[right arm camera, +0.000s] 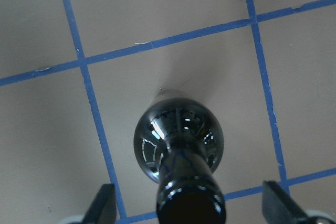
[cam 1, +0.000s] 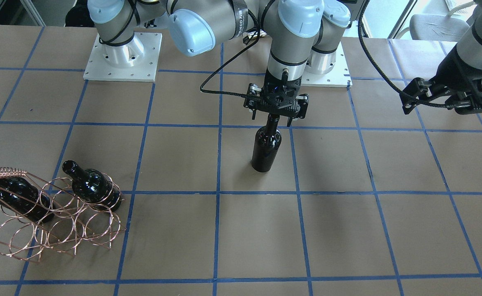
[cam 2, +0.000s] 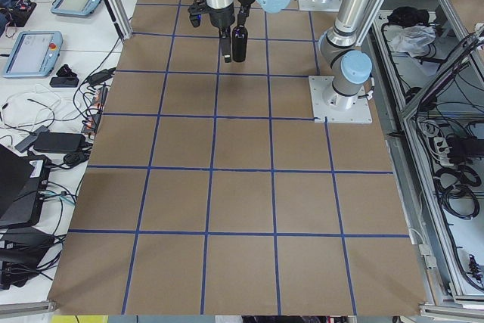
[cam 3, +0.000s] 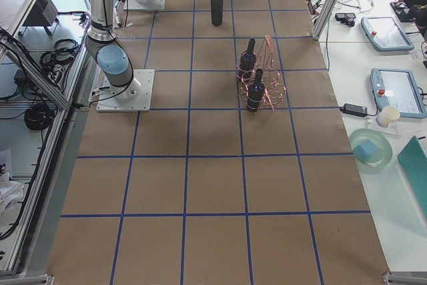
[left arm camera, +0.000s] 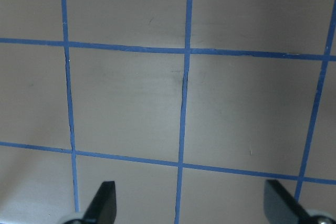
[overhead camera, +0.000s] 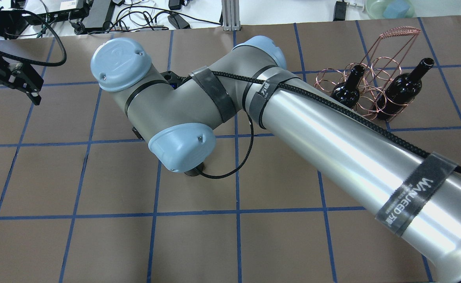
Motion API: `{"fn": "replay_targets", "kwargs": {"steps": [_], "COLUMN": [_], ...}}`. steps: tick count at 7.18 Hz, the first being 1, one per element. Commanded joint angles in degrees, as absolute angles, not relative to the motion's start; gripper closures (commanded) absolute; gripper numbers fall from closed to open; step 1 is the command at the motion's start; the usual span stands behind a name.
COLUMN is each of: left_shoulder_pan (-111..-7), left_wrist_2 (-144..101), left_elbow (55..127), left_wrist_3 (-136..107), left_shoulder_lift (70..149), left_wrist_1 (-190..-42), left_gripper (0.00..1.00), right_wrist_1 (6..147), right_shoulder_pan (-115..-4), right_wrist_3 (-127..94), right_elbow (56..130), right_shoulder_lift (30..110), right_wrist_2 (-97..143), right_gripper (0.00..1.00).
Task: Place wine into wine basket
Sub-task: 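Close the right gripper on the bottle neck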
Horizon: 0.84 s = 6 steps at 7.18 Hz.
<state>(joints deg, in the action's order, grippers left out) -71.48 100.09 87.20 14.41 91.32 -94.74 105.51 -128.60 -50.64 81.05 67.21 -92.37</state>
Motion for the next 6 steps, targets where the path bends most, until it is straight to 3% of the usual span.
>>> {"fn": "replay_targets", "kwargs": {"steps": [1,4,5,6], "left_shoulder_pan": [-71.5,-71.6,-72.2,-72.2], "left_wrist_2": [100.0,99.9,99.1,98.0], "left_elbow": [87.2,87.3,87.3,87.3], "left_wrist_3": [14.4,14.4,14.3,14.3], "left_shoulder_lift": [91.3,91.3,91.5,91.3], "left_wrist_1": [-94.7,-94.9,-94.9,-95.0], "left_gripper": [0.00,0.00,0.00,0.00], "right_wrist_1": [106.7,107.2,107.3,107.3], "right_shoulder_pan": [-128.3,-128.1,-128.1,-128.1], "right_wrist_3": [-49.5,-49.3,-49.1,-48.9], "right_elbow": [80.8,80.8,80.9,80.9], "right_shoulder_lift": [67.7,67.7,67.6,67.7], "right_wrist_2": [-92.4,-92.4,-92.5,-92.4], "right_gripper": [0.09,0.13,0.23,0.26]}}
